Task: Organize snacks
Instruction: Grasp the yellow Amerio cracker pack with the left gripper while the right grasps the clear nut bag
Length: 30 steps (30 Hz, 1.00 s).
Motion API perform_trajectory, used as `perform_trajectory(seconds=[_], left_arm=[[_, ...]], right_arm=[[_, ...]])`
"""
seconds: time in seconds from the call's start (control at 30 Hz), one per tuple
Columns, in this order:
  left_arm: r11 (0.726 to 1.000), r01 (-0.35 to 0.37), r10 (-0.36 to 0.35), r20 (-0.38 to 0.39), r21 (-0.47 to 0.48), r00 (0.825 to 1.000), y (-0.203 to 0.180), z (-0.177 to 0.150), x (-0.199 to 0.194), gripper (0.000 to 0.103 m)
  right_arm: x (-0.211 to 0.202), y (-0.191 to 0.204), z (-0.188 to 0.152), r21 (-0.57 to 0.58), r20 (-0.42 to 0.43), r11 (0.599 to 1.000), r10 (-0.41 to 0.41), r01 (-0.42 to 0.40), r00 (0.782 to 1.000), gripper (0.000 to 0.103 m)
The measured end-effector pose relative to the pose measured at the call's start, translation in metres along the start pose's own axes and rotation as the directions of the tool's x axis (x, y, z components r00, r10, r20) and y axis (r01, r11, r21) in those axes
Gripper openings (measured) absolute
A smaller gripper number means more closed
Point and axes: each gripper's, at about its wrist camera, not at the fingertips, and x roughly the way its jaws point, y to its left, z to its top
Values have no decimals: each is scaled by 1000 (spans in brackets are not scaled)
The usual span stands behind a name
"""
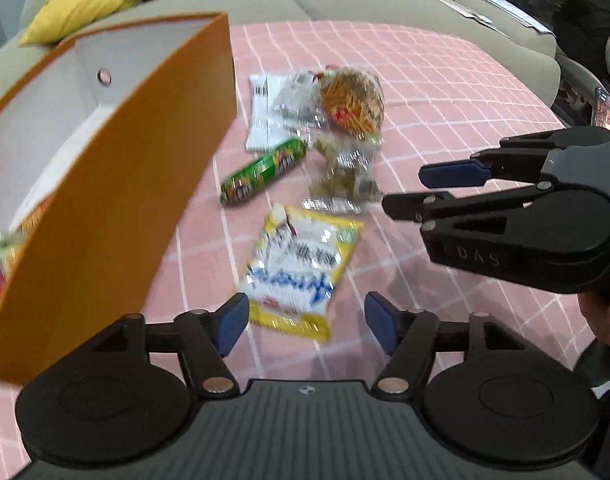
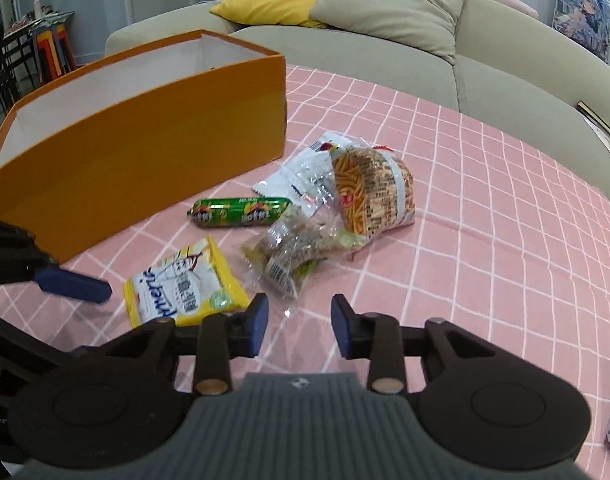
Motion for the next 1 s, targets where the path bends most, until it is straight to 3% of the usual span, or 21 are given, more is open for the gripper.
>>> perform_trajectory(seconds=[0.1, 0.27, 0.53, 0.73, 0.8, 0.87, 1.0], left_arm=[[999, -19, 18, 16, 41, 1000, 1, 8, 7, 83], [995, -32, 31, 12, 90, 999, -1, 14, 21, 83], [998, -20, 19, 8, 56, 1000, 1, 20, 38, 83], [1000, -16, 16, -6, -1, 1000, 10, 18, 45, 74], [1000, -15, 15, -4, -17, 1000, 11, 18, 45, 71], [999, -22, 21, -7, -30, 1000, 13, 18, 44, 64], [997, -40, 39, -12, -63, 999, 15, 17, 42, 63]], right_arm=[[3, 0, 4, 30, 1, 999, 12, -12, 1000, 39], [12, 0, 12, 86, 2, 996, 18, -18, 1000, 55], [36, -3, 23, 190, -19, 981, 28, -24, 999, 55], [48, -1, 25, 204, -39, 978, 39, -30, 998, 54], [54, -2, 23, 216, -58, 976, 48, -35, 997, 52], [59, -3, 22, 228, -72, 973, 65, -47, 995, 39], [58, 2, 22, 172, -70, 984, 46, -34, 996, 32]])
